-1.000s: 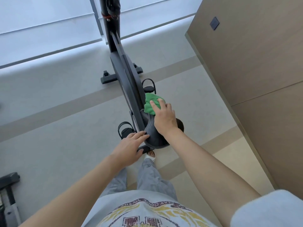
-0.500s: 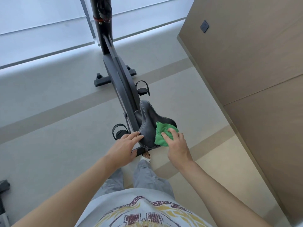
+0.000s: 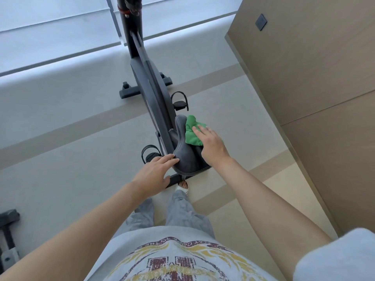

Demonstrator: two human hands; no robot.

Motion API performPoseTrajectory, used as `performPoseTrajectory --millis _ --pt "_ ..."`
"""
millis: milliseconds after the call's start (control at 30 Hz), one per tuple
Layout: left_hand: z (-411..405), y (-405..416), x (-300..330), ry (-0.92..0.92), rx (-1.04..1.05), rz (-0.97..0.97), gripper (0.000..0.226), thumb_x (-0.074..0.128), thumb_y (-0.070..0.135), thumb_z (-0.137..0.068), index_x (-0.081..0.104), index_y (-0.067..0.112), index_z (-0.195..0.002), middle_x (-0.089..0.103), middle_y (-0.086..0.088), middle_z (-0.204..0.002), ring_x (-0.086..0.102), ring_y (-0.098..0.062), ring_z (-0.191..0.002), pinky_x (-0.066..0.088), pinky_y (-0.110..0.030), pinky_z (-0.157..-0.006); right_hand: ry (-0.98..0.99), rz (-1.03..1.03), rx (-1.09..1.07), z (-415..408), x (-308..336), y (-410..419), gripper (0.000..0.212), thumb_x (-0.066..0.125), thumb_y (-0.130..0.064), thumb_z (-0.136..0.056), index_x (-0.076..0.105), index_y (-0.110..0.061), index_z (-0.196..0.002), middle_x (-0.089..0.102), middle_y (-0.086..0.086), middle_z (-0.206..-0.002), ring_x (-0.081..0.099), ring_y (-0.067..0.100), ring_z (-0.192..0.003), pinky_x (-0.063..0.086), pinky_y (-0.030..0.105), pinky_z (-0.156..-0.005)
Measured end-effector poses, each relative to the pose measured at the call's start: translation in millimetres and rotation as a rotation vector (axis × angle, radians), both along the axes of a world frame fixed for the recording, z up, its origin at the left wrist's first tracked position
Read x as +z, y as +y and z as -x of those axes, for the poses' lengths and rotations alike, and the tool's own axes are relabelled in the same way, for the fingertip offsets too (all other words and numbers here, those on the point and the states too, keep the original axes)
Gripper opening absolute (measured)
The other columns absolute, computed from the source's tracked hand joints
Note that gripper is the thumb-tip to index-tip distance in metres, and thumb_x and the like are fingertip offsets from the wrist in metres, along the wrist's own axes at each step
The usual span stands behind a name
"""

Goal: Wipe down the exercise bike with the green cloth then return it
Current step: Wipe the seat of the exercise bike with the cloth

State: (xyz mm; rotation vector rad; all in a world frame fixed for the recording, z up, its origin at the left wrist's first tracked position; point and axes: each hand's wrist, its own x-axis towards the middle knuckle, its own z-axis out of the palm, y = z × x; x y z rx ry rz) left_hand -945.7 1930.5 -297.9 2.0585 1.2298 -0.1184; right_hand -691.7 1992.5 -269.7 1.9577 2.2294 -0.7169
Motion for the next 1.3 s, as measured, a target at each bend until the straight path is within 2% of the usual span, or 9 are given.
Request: performPoseTrajectory --millis 167,367,467,567,700,800,900,967,1300 --pt "0.7 -1.6 -0.9 -0.008 0.004 0.003 0.073 0.062 0.023 -0.097 0.033 0.034 -0.163 0.030 0.011 -0.170 0.041 -0.023 -0.145 0.039 -0.038 -0.118 -0.012 -0.078 -0.019 -15.6 -1.6 -61.0 0.092 0.048 0.022 -0.077 0.046 -0.017 -0.160 0.039 0.007 -0.169 0.028 0.043 -0.157 0.037 0.056 -0.120" --pt "2.2 -0.3 -2.5 -0.018 0.002 0.006 0.072 0.062 0.024 -0.098 0.032 0.036 -0.163 0.029 0.013 -0.170 0.041 -0.022 -0.145 0.041 -0.037 -0.117 -0.021 -0.033 -0.034 -22.6 4.5 -106.3 0.094 0.044 0.027 -0.078 0.042 -0.015 -0.162 0.032 0.006 -0.172 0.023 0.043 -0.158 0.045 0.047 -0.119" --pt "3.1 -0.1 -2.7 -0.034 0.002 0.013 0.073 0.061 0.023 -0.097 0.033 0.036 -0.163 0.030 0.013 -0.169 0.043 -0.022 -0.143 0.043 -0.036 -0.115 -0.027 -0.020 -0.026 -22.0 20.4 -98.4 0.086 0.046 0.024 -0.080 0.047 -0.012 -0.159 0.036 0.010 -0.169 0.033 0.044 -0.150 0.041 0.049 -0.120" --pt "3.7 0.3 -1.6 -0.040 -0.008 0.022 0.073 0.059 0.022 -0.097 0.032 0.035 -0.164 0.028 0.013 -0.170 0.043 -0.022 -0.142 0.043 -0.036 -0.114 0.033 -0.156 -0.088 -11.1 41.8 -72.7 0.074 0.049 0.026 -0.078 0.060 -0.001 -0.146 0.052 0.018 -0.156 0.049 0.044 -0.130 0.049 0.052 -0.110" --pt "5.4 0.9 1.7 -0.040 -0.021 0.059 0.076 0.056 0.019 -0.097 0.027 0.035 -0.165 0.021 0.014 -0.173 0.040 -0.022 -0.144 0.043 -0.036 -0.115 0.087 -0.297 -0.138 12.7 57.4 -24.0 0.068 0.052 0.022 -0.083 0.060 -0.002 -0.146 0.052 0.019 -0.155 0.048 0.040 -0.130 0.046 0.045 -0.113" --pt "8.9 0.2 2.6 -0.038 -0.025 0.084 0.074 0.054 0.019 -0.098 0.026 0.033 -0.166 0.019 0.013 -0.174 0.038 -0.023 -0.148 0.040 -0.037 -0.118 0.106 -0.215 -0.106 33.4 46.5 1.9 0.061 0.054 0.008 -0.092 0.055 -0.006 -0.151 0.044 0.018 -0.160 0.042 0.039 -0.139 0.044 0.049 -0.117" --pt "17.2 -5.0 2.9 -0.054 0.005 0.115 0.072 0.054 0.018 -0.099 0.028 0.032 -0.165 0.023 0.010 -0.173 0.039 -0.024 -0.148 0.037 -0.038 -0.121 0.007 -0.072 -0.069 49.2 21.4 1.7 0.058 0.060 -0.034 -0.101 0.050 -0.019 -0.157 0.034 0.011 -0.165 0.038 0.035 -0.141 0.044 0.053 -0.112" --pt "23.9 -8.8 2.5 -0.073 0.033 0.125 0.070 0.055 0.017 -0.099 0.032 0.032 -0.163 0.026 0.009 -0.172 0.041 -0.024 -0.147 0.037 -0.039 -0.121 -0.023 -0.100 -0.114 52.8 8.0 -2.4 0.061 0.060 -0.052 -0.100 0.055 -0.023 -0.153 0.037 0.008 -0.162 0.042 0.034 -0.135 0.047 0.052 -0.106" --pt "28.1 -2.3 2.2 -0.124 0.104 0.075 0.065 0.060 0.020 -0.096 0.041 0.034 -0.157 0.035 0.009 -0.166 0.042 -0.018 -0.148 0.041 -0.039 -0.120 0.091 -0.288 -0.170 50.7 -5.0 -64.8 0.033 0.079 -0.019 -0.088 0.078 -0.010 -0.120 0.065 0.014 -0.133 0.057 0.038 -0.108 0.057 0.052 -0.090"
